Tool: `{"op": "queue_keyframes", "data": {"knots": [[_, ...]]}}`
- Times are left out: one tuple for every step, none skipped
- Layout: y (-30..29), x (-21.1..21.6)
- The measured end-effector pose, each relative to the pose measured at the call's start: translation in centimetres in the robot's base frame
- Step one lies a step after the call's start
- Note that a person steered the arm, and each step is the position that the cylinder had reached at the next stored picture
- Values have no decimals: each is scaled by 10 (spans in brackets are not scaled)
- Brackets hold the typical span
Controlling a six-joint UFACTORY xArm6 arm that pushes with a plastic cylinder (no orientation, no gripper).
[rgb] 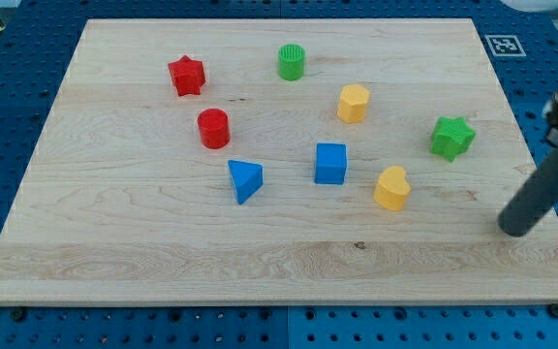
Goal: Touch the right side of yellow heart
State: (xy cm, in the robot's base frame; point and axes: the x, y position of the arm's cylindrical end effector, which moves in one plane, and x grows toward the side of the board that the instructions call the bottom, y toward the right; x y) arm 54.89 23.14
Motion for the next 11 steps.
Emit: {"op": "queue_keyframes", "data": {"knots": [[-16,-7],[-18,12],[-46,42],[-91,57],[-132,58],[-136,46],[-108,44],[-83,43],[-57,42],[-40,19],[-22,-5]]}}
